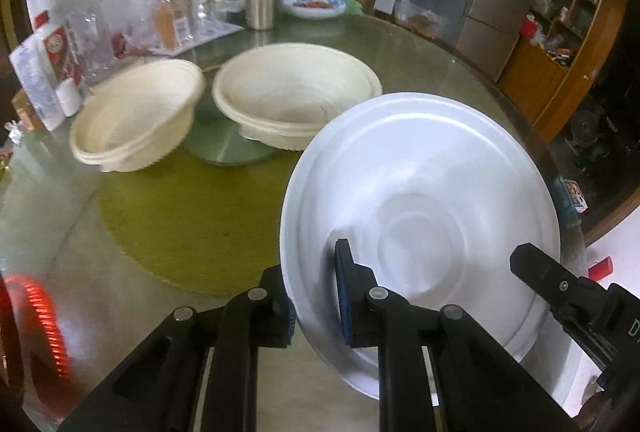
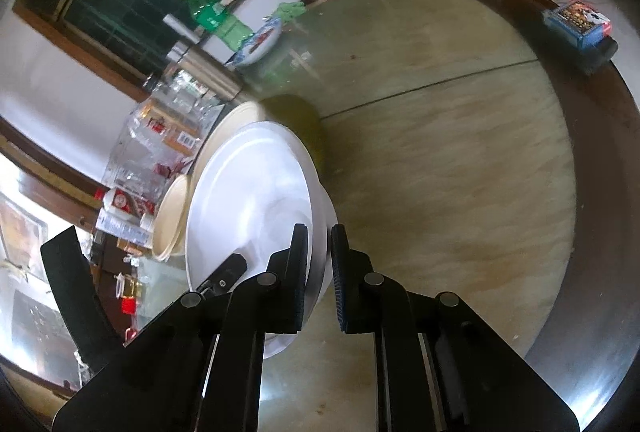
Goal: Organize plates and bowls
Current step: 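Lift and carry the white plate toward the red stack with both tools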
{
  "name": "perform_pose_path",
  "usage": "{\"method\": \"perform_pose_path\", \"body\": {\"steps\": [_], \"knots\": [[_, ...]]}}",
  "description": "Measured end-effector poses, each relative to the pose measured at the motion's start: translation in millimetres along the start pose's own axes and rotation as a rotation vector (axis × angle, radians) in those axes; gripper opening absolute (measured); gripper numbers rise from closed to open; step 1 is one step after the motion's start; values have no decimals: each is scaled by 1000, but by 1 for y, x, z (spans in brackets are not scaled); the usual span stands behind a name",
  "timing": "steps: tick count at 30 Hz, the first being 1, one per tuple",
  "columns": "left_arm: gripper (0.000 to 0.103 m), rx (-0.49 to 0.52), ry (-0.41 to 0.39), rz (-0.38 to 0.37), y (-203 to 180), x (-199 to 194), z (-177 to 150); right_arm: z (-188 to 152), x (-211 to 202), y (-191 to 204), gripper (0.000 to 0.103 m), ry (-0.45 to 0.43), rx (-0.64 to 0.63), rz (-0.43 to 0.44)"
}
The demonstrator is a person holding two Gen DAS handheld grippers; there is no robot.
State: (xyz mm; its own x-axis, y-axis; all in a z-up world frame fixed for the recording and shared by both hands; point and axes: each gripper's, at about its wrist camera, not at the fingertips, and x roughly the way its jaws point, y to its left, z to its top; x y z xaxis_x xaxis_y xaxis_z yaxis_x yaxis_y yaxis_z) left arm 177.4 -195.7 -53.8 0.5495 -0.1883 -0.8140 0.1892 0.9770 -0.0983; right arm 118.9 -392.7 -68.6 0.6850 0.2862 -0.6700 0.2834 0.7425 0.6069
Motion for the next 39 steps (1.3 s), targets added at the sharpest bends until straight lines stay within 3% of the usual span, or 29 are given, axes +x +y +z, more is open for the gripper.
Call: {"method": "perform_pose_path", "body": {"steps": [7,22,39], "knots": [[16,-10,-62,51,20,-19,-13,-21,-2,27,10,-11,-66,6],[16,-48,-84,50,50,-39,-36,-57,-12,49,10,-7,-109,28],[16,-89,-112,55,73,-58,-51,-75,-14,75,10,-1,-157,47]]}}
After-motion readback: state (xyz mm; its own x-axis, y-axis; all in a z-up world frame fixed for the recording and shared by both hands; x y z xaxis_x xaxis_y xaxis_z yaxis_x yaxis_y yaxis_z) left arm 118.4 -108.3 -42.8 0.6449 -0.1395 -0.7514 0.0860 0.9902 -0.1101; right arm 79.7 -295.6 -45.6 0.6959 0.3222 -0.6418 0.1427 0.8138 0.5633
